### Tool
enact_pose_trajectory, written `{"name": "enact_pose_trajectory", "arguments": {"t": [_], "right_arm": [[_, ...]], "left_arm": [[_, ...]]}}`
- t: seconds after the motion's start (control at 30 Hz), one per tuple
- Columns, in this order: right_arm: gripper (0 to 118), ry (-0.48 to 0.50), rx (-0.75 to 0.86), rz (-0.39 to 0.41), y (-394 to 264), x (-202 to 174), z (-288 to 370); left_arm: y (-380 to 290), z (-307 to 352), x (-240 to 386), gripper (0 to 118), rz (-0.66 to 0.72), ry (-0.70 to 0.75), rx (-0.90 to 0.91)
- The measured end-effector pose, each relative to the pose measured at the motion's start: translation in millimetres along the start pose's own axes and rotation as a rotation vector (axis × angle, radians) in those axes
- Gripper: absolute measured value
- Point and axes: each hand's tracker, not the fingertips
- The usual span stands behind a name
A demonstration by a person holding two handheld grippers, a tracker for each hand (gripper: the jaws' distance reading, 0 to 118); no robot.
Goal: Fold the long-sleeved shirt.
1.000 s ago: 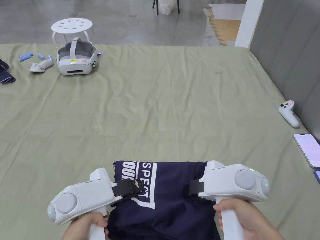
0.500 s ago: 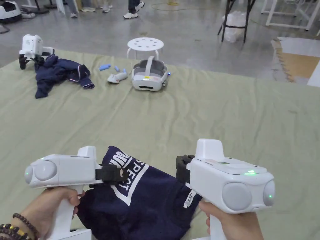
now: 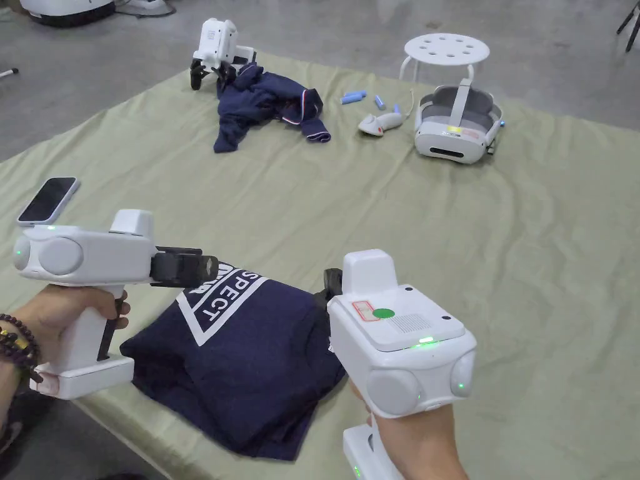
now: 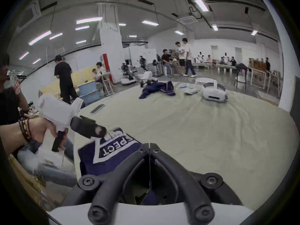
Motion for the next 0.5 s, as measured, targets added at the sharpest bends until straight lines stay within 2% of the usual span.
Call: {"name": "enact_pose_trajectory", "arguments": {"t": [0.03,0.07,0.1,0.17,0.2,0.23,0.27,0.3,0.33,0.43,0.5], "right_arm": [[0,-0.014,0.008,0.016,2.2,3.6,8.5],[0,-0.018,0.014,0.021,5.7,9.3,19.4],[0,-0.02,0.025,0.021,10.8,16.3,33.9],[0,-0.069,0.089,0.023,22.1,30.5,67.2],[0,-0.102,0.131,0.03,28.1,38.9,87.1],[0,-0.132,0.165,0.028,34.2,46.8,105.8],[0,-0.163,0.2,0.024,40.9,57.0,128.9],[0,-0.189,0.227,0.02,47.7,67.1,152.0],[0,-0.215,0.254,0.015,53.1,76.4,173.6],[0,-0.314,0.33,0.049,63.9,103.4,244.1],[0,-0.418,0.38,0.043,60.5,124.4,289.4]], "left_arm": [[1.1,9.4,-1.8,105,0.004,-0.03,0.057],[0.1,19.1,7.4,100,-0.007,0.001,0.079],[-1.6,30.2,21.1,83,-0.04,0.032,0.117],[6.8,64.0,71.8,69,-0.148,0.02,0.222],[5.8,76.3,94.6,58,-0.16,0.015,0.286],[5.6,85.2,117.5,25,-0.171,0.009,0.302],[3.6,97.3,146.4,6,-0.194,0.004,0.337],[2.6,91.9,136.8,4,-0.202,-0.034,0.397],[1.7,100.0,158.2,4,-0.213,-0.063,0.433],[-8.6,124.7,243.6,4,-0.183,-0.119,0.541],[-19.3,139.0,302.7,4,-0.224,-0.126,0.626]]}}
